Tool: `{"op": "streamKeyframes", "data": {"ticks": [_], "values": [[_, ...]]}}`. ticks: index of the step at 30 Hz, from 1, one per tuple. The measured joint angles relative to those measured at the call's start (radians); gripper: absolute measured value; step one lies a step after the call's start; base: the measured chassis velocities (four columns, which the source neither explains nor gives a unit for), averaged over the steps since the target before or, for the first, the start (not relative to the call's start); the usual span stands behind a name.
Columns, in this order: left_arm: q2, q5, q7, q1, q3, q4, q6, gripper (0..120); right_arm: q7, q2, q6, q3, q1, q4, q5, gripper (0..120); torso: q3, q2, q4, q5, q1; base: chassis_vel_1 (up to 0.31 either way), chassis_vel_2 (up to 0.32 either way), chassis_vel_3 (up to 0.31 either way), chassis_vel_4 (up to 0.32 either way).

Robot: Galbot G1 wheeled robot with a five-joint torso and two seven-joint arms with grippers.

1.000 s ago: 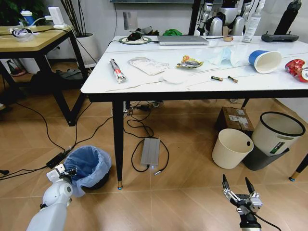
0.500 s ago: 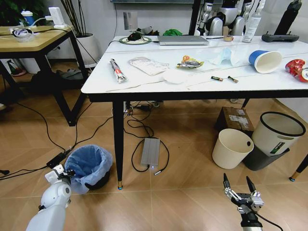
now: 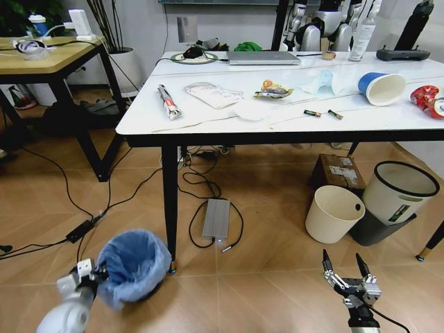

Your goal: Pick up the trash bin and place the trash from the table into it.

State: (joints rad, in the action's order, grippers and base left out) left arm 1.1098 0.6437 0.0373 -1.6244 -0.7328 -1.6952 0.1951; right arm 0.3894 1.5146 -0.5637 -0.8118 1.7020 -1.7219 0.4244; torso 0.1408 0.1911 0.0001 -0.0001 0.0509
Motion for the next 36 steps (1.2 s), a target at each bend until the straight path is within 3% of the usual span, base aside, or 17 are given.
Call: {"op": "streamKeyframes", "data": {"ticks": [2,4,9,12,15,21,28,36], "values": [[0.003,-0.002,-0.044,-0.055,-0.012,-0.058,-0.035,0,0.001,0.004,0.000,0.005,0.004,-0.009,-0.008,100,0.000,0.000,0.0000,-0.0001,0.000,0.000,0.000,0.000,0.000],[0.003,-0.002,-0.044,-0.055,-0.012,-0.058,-0.035,0,0.001,0.004,0.000,0.005,0.004,-0.009,-0.008,100,0.000,0.000,0.0000,-0.0001,0.000,0.000,0.000,0.000,0.000],[0.017,-0.009,-0.160,-0.124,-0.022,-0.137,-0.116,0,0.001,0.009,-0.001,0.011,0.014,-0.024,-0.020,100,0.000,0.000,-0.0002,0.0004,0.000,0.000,0.000,0.000,0.000],[0.028,-0.014,-0.307,-0.196,-0.021,-0.235,-0.178,0,0.001,0.005,-0.002,0.009,0.031,-0.042,-0.024,100,0.000,0.000,-0.0006,0.0003,0.000,0.000,0.000,0.000,0.000],[0.030,-0.015,-0.377,-0.231,-0.013,-0.271,-0.193,0,0.001,-0.001,-0.004,0.001,0.043,-0.055,-0.022,100,0.000,0.000,-0.0004,0.0000,0.000,0.000,0.000,0.000,0.000],[0.026,-0.001,-0.400,-0.275,0.015,-0.321,-0.188,0,0.001,-0.004,-0.006,-0.004,0.053,-0.062,-0.020,100,0.000,0.000,-0.0003,0.0001,0.000,0.000,0.000,0.000,0.000],[0.014,-0.021,-0.335,-0.308,0.051,-0.390,-0.243,0,0.001,-0.002,-0.006,-0.003,0.052,-0.063,-0.024,100,0.000,0.000,-0.0003,0.0002,0.000,0.000,0.000,0.000,0.000],[-0.001,-0.008,-0.257,-0.369,0.103,-0.497,-0.207,0,-0.002,-0.006,0.001,0.003,0.048,-0.062,-0.035,100,0.000,0.000,-0.0003,0.0002,0.000,0.000,0.000,0.000,0.000]]}}
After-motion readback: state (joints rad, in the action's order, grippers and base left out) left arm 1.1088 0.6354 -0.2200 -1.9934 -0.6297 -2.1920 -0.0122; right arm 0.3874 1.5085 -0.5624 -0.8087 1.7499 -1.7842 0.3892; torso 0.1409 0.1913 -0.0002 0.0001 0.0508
